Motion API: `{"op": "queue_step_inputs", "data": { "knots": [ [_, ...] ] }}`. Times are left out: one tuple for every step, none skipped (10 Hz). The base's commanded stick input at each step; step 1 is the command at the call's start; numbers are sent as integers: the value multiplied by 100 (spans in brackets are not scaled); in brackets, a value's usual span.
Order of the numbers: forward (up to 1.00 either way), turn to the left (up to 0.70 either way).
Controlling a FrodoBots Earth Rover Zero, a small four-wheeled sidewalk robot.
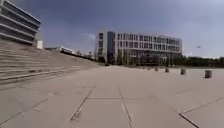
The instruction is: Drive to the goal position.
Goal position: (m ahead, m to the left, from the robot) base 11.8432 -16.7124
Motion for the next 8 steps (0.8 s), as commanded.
{"op": "queue_step_inputs", "data": {
  "knots": [
    [70,-34],
    [70,-34],
    [70,-34],
    [70,-34],
    [70,-34],
    [70,-34],
    [70,-34],
    [70,-34]
  ]
}}
